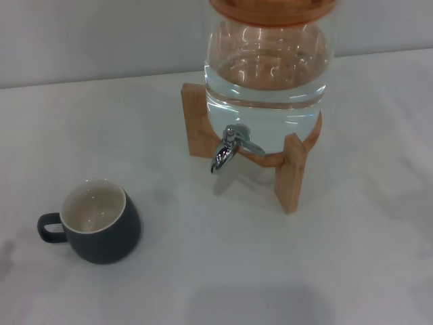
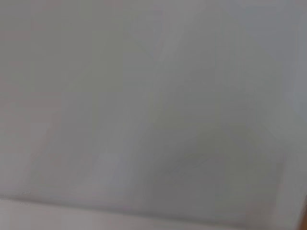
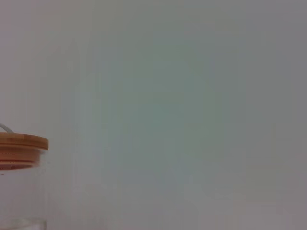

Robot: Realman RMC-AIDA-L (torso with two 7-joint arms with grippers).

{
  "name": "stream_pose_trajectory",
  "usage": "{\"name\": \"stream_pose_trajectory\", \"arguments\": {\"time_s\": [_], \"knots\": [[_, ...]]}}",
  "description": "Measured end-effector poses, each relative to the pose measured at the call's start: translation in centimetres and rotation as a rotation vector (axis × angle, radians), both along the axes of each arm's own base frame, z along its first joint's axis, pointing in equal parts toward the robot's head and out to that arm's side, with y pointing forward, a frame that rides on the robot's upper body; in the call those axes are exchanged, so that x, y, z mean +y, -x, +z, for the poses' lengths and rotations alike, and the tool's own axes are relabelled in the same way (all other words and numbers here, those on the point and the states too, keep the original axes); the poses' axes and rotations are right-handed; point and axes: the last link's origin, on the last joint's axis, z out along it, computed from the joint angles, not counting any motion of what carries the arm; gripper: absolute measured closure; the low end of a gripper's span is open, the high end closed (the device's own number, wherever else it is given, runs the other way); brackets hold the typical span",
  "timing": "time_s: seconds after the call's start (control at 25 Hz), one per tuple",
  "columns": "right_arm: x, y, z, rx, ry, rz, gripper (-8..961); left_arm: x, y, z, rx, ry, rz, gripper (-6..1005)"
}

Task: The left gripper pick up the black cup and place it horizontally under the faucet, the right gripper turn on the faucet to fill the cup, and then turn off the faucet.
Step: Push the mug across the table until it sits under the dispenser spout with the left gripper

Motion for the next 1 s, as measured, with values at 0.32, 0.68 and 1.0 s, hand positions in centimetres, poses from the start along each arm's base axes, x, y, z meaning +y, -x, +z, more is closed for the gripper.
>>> {"name": "stream_pose_trajectory", "arguments": {"time_s": [0.32,0.68,1.0], "knots": [[1.2,0.5,0.2,-0.010,-0.002,0.022,130,-0.6,-0.1,-2.0,0.101,0.085,-0.039,156],[1.2,0.6,0.0,-0.009,-0.005,0.023,130,-0.4,0.1,-3.0,0.145,0.087,-0.030,164],[1.3,0.7,-0.4,-0.005,0.005,0.025,130,1.0,0.0,-4.5,0.167,0.125,-0.014,170]]}}
